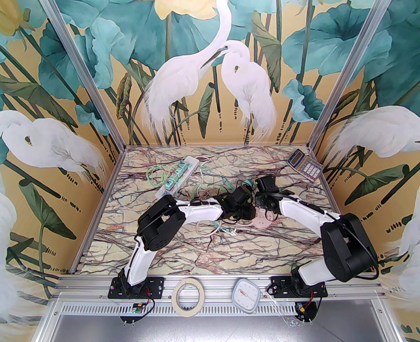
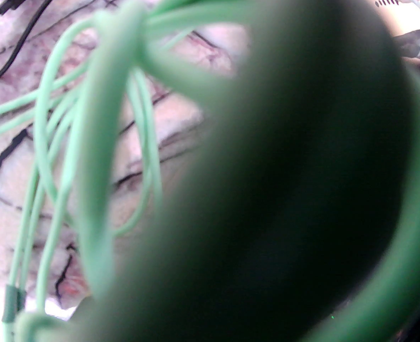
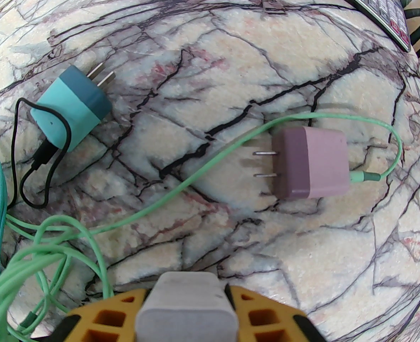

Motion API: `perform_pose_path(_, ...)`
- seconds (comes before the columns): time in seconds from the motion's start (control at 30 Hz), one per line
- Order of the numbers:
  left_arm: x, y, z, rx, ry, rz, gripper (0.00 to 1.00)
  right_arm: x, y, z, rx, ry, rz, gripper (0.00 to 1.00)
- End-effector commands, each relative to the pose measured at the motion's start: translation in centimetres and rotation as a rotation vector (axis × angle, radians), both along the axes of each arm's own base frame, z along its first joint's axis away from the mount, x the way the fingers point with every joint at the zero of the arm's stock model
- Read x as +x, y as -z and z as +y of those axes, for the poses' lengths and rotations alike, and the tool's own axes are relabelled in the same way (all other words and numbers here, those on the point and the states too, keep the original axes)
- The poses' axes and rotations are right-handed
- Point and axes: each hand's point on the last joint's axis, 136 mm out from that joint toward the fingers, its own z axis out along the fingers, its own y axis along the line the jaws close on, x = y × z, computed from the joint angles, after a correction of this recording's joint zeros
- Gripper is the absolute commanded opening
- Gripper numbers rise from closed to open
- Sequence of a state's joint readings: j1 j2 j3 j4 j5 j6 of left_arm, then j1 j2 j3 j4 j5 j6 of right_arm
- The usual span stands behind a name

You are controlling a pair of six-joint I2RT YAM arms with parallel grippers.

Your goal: Pull the plug off the socket

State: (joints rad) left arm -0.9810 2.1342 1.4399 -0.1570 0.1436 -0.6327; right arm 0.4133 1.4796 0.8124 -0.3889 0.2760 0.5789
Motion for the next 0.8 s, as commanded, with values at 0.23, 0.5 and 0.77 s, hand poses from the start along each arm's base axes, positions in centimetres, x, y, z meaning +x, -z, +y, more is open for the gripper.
perform_pose_path(0.23,-2.4,8.2,3.1,0.228,0.011,0.113,0.22,-6.2,-2.1,8.0,0.146,-0.126,-0.128,0.22)
perform_pose_path(0.5,-2.4,8.1,2.8,0.224,0.018,0.117,0.22,-5.8,-3.3,7.8,0.056,-0.153,-0.18,0.23)
perform_pose_path(0.77,-2.6,7.7,2.8,0.217,0.025,0.115,0.21,0.5,-3.3,4.9,0.146,-0.105,-0.114,0.21)
